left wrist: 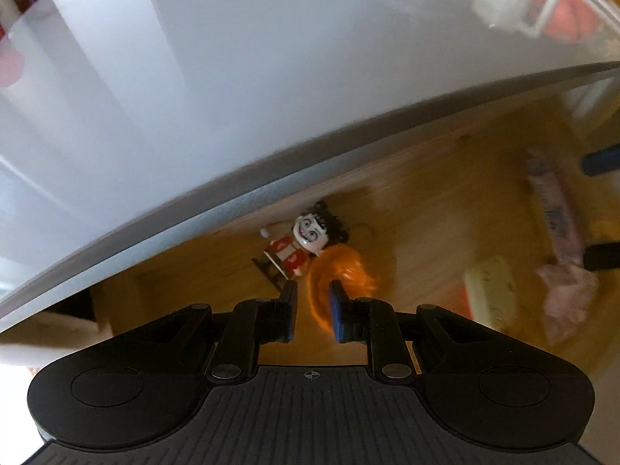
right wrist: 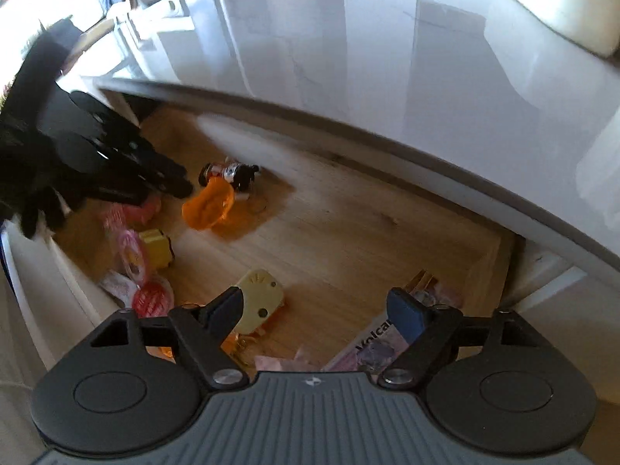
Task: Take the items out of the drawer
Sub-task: 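Grasp the orange pumpkin cup with the left tool while the right tool grasps the yellow cheese keychain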
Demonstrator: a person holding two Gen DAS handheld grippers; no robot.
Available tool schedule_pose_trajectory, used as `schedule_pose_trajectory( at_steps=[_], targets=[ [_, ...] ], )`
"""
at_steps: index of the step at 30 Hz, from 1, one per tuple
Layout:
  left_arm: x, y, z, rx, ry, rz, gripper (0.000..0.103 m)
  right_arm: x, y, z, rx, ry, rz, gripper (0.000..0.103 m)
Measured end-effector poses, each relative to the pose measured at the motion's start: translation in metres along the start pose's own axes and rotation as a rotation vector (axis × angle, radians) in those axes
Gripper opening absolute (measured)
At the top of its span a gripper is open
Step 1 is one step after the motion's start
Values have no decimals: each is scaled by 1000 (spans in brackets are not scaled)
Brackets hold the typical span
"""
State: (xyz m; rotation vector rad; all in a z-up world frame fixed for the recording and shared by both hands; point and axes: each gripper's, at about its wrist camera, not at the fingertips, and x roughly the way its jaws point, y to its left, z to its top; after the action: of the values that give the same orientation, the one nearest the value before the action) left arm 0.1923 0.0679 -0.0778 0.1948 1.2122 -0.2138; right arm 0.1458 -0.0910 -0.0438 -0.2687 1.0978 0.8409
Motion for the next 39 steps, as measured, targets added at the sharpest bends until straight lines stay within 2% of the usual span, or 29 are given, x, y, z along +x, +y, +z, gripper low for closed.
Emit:
schedule_pose_trajectory(
  at_steps=[4, 8, 10, 13, 16, 17, 20, 23, 25, 27, 31, 35, 39],
  targets=[
    [18, -3, 3, -19, 22, -17, 21, 3, 0, 0, 7, 11, 11, 83],
    [26, -9, 7, -9, 16, -49, 22, 7, 12, 4, -51, 27, -21, 83],
    [24, -11, 9, -2, 21, -55, 12, 12, 18, 9, -94, 47, -26, 83],
    [17, -7, 7, -13, 27, -121, 9, 29, 29, 19, -140, 109, 5, 83],
    [2, -7, 2, 21, 1, -128, 8, 59, 37, 28, -158, 222, 47, 81],
    [-3, -7, 0, 25, -7, -134, 8, 70, 37, 31, -155, 259, 66, 79],
    [-25, -4, -7, 28, -44, -146, 8, 93, 43, 35, -158, 306, 50, 70],
    [-52, -6, -19, 40, -88, -144, 8, 101, 48, 37, -141, 336, 101, 47],
    [-67, -10, -28, 52, -112, -156, 8, 91, 53, 37, -166, 312, 89, 30],
    [-87, -17, -37, 76, -143, -167, 8, 73, 54, 38, -160, 285, 103, 19],
    [-119, -30, -48, 94, -206, -176, 8, 32, 55, 32, -181, 201, 88, 18],
    [-146, -36, -55, 61, -259, -153, 8, 18, 53, 26, -157, 168, 66, 18],
    [-181, -40, -62, 63, -324, -151, 8, -26, 51, 31, -154, 77, 85, 18]
  ],
)
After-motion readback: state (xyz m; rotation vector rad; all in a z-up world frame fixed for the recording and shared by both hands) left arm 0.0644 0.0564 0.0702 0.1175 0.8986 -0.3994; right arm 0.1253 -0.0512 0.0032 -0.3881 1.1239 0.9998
